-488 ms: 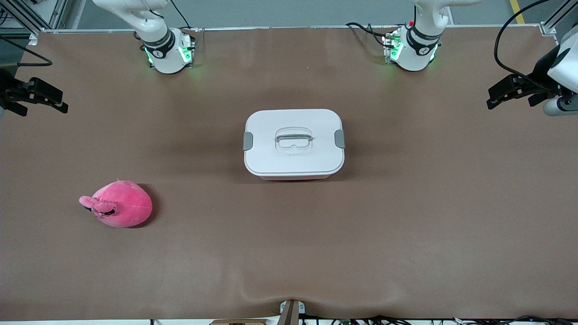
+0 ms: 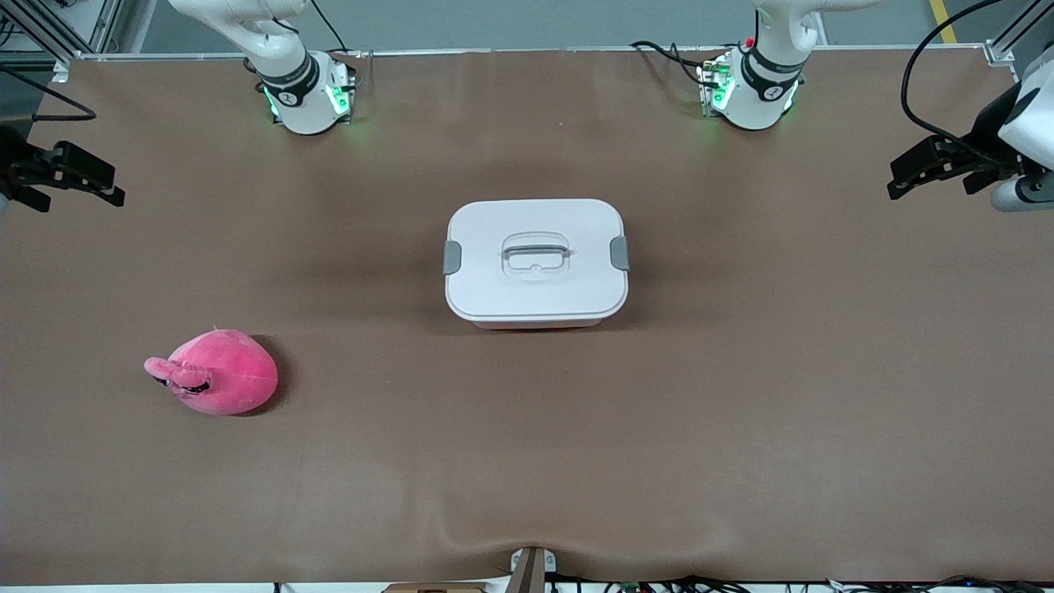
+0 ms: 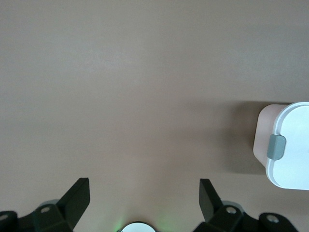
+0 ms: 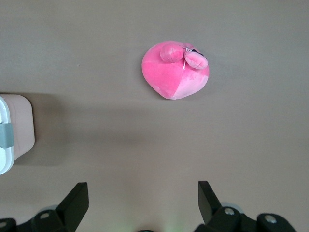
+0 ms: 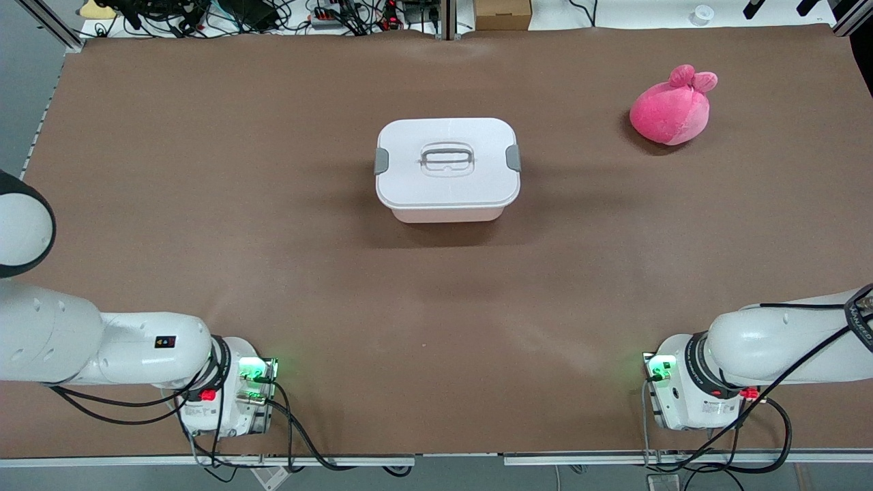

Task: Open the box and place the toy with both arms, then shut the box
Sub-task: 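Move the right gripper toward the pink plush while the left gripper rises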

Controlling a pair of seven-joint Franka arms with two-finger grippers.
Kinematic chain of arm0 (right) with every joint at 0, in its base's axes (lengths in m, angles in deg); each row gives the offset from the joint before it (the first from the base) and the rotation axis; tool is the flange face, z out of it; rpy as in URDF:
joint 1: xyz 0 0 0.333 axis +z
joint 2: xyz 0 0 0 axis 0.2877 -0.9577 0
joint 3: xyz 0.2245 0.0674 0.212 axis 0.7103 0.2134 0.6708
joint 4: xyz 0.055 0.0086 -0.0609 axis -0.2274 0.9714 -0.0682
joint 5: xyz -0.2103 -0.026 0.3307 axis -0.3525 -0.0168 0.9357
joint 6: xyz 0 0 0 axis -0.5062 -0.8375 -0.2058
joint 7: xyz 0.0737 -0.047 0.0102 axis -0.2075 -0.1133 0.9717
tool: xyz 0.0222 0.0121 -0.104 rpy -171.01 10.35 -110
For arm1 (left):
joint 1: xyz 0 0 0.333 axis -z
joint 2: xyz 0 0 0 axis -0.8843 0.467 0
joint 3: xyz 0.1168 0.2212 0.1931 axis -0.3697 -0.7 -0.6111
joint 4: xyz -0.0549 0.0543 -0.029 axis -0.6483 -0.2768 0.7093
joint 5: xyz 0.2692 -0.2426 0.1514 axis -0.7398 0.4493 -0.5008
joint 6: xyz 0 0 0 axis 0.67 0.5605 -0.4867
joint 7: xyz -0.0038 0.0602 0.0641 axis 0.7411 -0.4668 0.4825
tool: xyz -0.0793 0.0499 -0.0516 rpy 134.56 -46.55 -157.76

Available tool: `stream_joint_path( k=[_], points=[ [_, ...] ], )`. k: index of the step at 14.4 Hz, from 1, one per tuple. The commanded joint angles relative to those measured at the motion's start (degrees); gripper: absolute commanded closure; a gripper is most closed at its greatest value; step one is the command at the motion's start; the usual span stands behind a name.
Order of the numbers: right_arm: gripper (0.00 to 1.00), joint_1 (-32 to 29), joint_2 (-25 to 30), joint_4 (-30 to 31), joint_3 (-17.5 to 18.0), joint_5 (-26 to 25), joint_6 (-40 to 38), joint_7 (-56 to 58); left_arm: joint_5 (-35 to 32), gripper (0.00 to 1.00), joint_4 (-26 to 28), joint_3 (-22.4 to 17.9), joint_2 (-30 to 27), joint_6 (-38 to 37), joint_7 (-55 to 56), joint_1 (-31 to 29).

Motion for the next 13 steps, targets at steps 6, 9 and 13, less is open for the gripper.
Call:
stream_joint_path(
  k=[6,9,13],
  points=[
    [0.0,0.23,-0.89,0.11,0.16,-0.24,0.7,0.56,0.52,0.0,-0.32,0.38,0.75,0.38,-1.15,-0.83],
    [0.0,0.93,-4.85,-1.91,0.25,-0.24,2.81,1.0,0.6,0.0,-0.32,0.38,0.84,0.38,-0.45,-0.74],
    [0.0,2.34,-6.43,-2.18,0.16,-0.86,2.82,1.08,0.17,0.0,-0.32,0.29,2.15,0.38,-0.54,-0.83]
  ],
)
